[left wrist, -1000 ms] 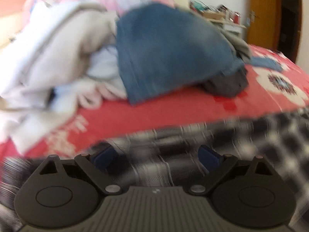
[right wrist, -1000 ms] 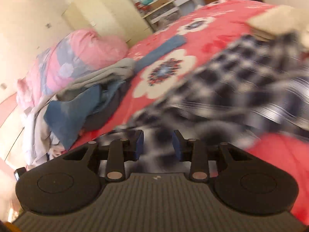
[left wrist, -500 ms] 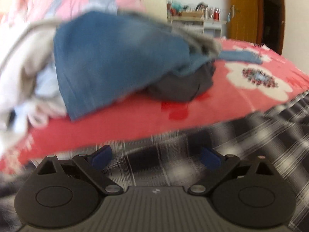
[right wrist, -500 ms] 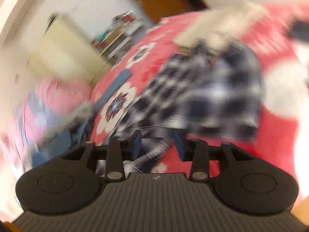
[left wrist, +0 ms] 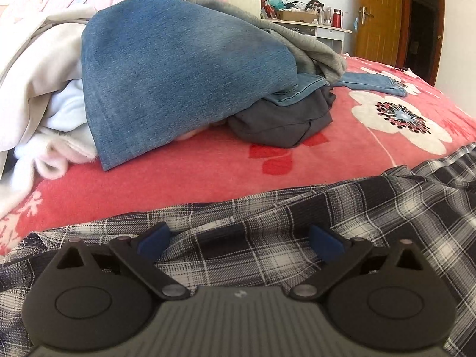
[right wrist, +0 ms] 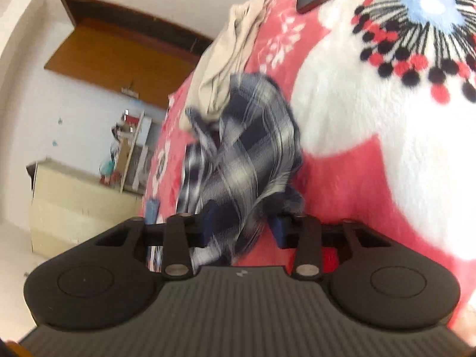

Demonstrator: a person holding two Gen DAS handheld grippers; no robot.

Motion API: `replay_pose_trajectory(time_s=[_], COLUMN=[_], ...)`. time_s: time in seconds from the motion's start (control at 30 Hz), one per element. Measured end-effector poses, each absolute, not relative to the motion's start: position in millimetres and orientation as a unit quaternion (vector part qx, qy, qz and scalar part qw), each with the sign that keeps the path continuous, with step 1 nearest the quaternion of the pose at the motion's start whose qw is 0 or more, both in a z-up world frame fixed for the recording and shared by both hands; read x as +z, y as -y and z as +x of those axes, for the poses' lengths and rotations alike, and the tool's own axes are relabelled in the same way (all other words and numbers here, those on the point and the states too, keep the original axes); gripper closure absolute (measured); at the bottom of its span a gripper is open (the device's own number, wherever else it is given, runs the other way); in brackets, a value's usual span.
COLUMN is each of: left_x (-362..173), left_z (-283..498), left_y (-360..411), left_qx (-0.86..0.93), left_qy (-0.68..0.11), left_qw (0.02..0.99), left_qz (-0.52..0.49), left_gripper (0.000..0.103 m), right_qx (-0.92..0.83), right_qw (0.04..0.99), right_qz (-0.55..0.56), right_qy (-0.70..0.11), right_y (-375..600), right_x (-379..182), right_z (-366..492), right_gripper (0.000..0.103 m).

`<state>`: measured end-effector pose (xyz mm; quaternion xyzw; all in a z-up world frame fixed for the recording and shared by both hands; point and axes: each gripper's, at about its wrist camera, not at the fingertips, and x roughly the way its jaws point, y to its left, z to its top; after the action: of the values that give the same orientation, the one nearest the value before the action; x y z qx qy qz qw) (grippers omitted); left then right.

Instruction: Fold clothes

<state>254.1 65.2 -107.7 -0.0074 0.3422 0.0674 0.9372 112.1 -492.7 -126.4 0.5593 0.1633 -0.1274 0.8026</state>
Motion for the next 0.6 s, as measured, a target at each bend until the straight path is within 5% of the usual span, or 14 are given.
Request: replay_pose_trajectory(time_s=[0.07,0.6], left_x=[-107.8,-108.4], left_z=[254.0,253.7], left_y=[-65.4,-65.3], left_qx=[0.067,0.07], left_qy=[-0.342,-0.341], left_qw=[0.937,0.938], left_qz=[-0.008,-0.008], left_gripper=[0.001,0.0], right_qx=[-0.133,-0.049], right_qw=[0.808,0.911], right_qz=[0.553,0.4], right_qy=[-0.152,-0.088], right_y=[495.1,518.7], right_x=[-127.0,-22.5], right_z=[115.9,253.2], right_gripper=[0.098,0.099])
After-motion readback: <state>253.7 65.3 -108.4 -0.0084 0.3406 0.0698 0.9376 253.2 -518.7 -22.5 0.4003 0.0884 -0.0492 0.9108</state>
